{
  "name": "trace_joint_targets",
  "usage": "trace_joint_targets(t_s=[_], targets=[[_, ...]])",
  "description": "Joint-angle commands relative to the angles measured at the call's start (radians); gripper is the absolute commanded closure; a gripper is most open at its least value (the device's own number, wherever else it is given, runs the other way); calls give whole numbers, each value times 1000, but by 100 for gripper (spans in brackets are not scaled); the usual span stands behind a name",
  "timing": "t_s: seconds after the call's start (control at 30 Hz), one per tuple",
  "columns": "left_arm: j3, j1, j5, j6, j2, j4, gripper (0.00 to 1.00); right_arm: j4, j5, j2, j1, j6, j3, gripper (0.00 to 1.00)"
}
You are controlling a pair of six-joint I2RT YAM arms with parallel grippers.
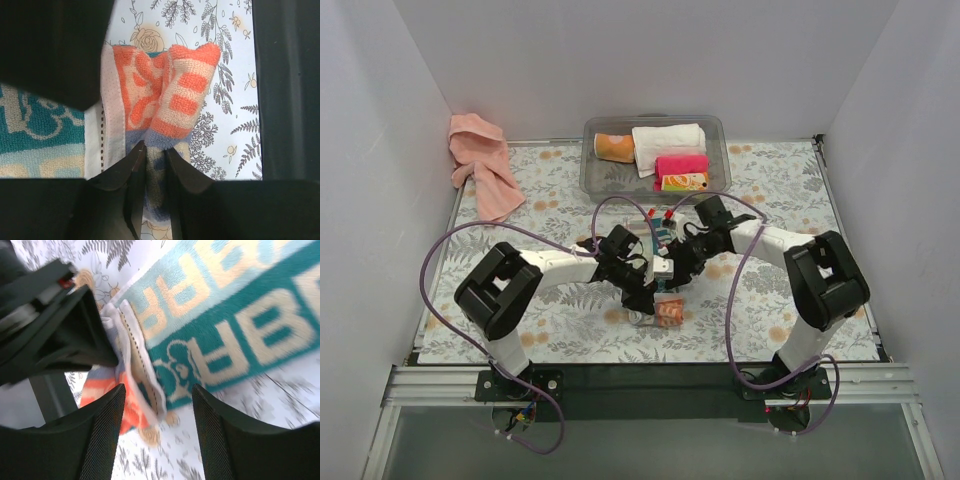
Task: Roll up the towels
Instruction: Roll the towel
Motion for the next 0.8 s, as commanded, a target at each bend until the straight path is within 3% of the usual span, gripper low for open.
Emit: trace_joint_targets(t_s=[0.0, 0.23, 0.43, 0.5, 0.6, 0.77], targets=[[-22, 20, -2, -4, 18, 38, 80, -55, -6, -140, -56, -37, 21, 47], [-5, 31, 28, -19, 50, 39, 77, -87, -129, -266, -54, -69, -110, 41], [22, 57, 56, -30, 90, 13, 77, -50, -256, -210, -47, -17, -171, 55], [28, 72, 65, -33, 107, 4, 77, -12, -278, -208, -47, 8, -190, 52], [44, 83, 74, -29, 127, -8, 77, 20, -264, -200, -39, 17, -203, 39], [51, 86, 82, -29, 141, -13, 77, 51, -269, -167, -30, 20, -210, 38]])
